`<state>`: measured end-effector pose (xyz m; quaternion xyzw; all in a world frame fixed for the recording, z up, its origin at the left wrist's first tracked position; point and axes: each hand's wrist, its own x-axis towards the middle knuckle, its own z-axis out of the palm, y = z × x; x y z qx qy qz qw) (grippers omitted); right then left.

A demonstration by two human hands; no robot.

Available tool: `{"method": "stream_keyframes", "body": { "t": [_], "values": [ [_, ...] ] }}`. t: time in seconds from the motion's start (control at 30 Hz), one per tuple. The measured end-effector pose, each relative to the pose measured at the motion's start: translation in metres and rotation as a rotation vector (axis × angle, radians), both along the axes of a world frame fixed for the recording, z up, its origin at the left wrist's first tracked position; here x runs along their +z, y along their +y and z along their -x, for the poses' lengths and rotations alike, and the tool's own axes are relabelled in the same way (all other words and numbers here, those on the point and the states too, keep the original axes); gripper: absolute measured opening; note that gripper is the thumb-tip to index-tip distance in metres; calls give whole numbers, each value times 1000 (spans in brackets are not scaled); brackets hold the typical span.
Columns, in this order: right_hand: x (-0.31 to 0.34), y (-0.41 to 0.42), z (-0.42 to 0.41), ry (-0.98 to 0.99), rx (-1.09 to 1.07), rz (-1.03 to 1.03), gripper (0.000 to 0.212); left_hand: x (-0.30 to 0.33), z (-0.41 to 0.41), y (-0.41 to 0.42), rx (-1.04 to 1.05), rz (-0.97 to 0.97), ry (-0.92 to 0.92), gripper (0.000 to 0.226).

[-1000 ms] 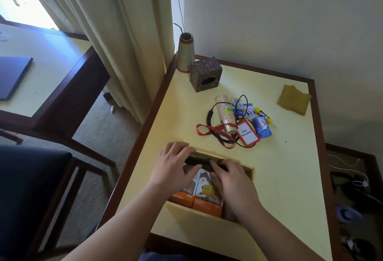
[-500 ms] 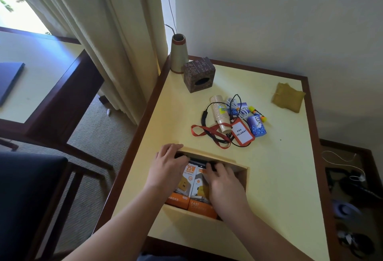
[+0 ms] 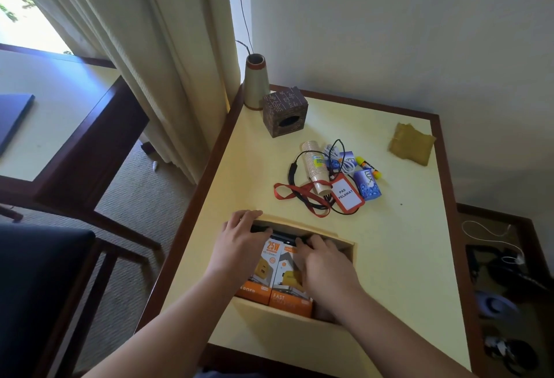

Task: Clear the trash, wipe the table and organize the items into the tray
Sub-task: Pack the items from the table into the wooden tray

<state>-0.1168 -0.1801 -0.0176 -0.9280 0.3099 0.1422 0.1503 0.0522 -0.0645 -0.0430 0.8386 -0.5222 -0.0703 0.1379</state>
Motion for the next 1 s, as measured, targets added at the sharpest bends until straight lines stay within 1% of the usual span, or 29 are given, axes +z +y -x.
{"method": "stream_keyframes", "body": {
  "t": [0.07,0.17,0.27,0.33,0.43,0.53,0.6,0.67,0.8,1.0],
  "values": [
    [7,-7,-2,-86,-58,-35,42,-2,-1,2,-11,28,12,25],
    [20,-24,-5,-206,-153,-81,24,-4,-2,3,-18,67,16,14],
    [31,-47,-9,-394,-290,-48,20,-8,-1,3,-14,127,23,14],
    [32,-67,-13,-438,-379,-18,21,-11,-2,3,-12,164,28,19],
    [16,-102,-19,-374,-484,-21,20,-11,-2,2,20,173,68,28],
    [-11,-132,-21,-207,-537,-16,32,-12,-2,2,37,149,73,40],
    [-30,-146,-20,-86,-534,2,40,-12,-2,2,36,112,77,43],
    [-47,-154,-17,-15,-520,27,42,-13,-3,2,35,87,84,41],
    [-68,-161,-15,-15,-559,41,45,-12,-4,3,40,59,122,40],
    [-76,-166,-21,-25,-631,61,62,-8,-5,2,47,5,167,43]
  ]
}}
